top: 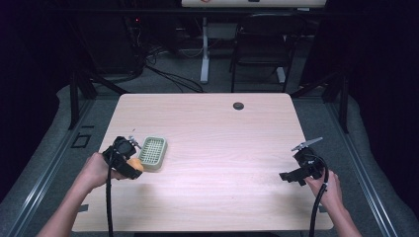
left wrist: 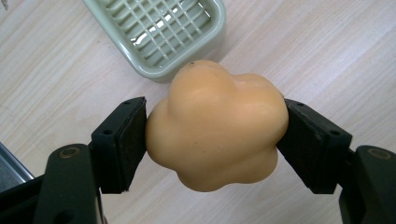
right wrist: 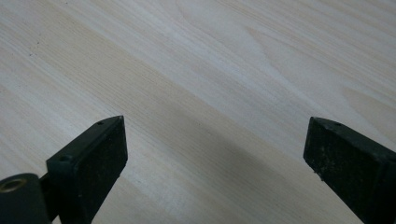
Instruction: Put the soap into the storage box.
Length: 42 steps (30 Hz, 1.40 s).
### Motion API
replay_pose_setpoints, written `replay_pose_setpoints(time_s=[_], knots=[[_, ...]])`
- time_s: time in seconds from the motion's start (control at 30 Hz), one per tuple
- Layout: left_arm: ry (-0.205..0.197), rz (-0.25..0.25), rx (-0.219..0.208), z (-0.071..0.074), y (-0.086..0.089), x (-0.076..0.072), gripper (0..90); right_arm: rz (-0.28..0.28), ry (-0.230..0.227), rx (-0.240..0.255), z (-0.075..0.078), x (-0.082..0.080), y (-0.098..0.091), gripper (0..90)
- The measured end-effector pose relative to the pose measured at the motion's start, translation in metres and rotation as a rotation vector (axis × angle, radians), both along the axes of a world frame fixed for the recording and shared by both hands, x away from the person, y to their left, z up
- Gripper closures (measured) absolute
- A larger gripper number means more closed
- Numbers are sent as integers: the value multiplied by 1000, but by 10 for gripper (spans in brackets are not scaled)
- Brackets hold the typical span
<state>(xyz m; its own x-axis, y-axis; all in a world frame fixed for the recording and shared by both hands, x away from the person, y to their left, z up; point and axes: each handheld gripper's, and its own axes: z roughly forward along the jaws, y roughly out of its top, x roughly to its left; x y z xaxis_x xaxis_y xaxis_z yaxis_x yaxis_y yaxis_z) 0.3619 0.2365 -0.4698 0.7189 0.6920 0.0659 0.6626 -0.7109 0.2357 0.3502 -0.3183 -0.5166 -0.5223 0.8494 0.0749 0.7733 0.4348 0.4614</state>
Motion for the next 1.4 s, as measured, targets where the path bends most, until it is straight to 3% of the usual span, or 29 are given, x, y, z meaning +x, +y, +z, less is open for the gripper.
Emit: replay_pose_setpoints(time_s=[0.77, 1.4], knots=[[29, -29, -1, -11, 7, -35, 274, 10, 3, -21, 0, 0, 0, 60], [70, -16, -13, -31, 12, -46, 274, 0, -1, -13, 0, 1, 2, 60]])
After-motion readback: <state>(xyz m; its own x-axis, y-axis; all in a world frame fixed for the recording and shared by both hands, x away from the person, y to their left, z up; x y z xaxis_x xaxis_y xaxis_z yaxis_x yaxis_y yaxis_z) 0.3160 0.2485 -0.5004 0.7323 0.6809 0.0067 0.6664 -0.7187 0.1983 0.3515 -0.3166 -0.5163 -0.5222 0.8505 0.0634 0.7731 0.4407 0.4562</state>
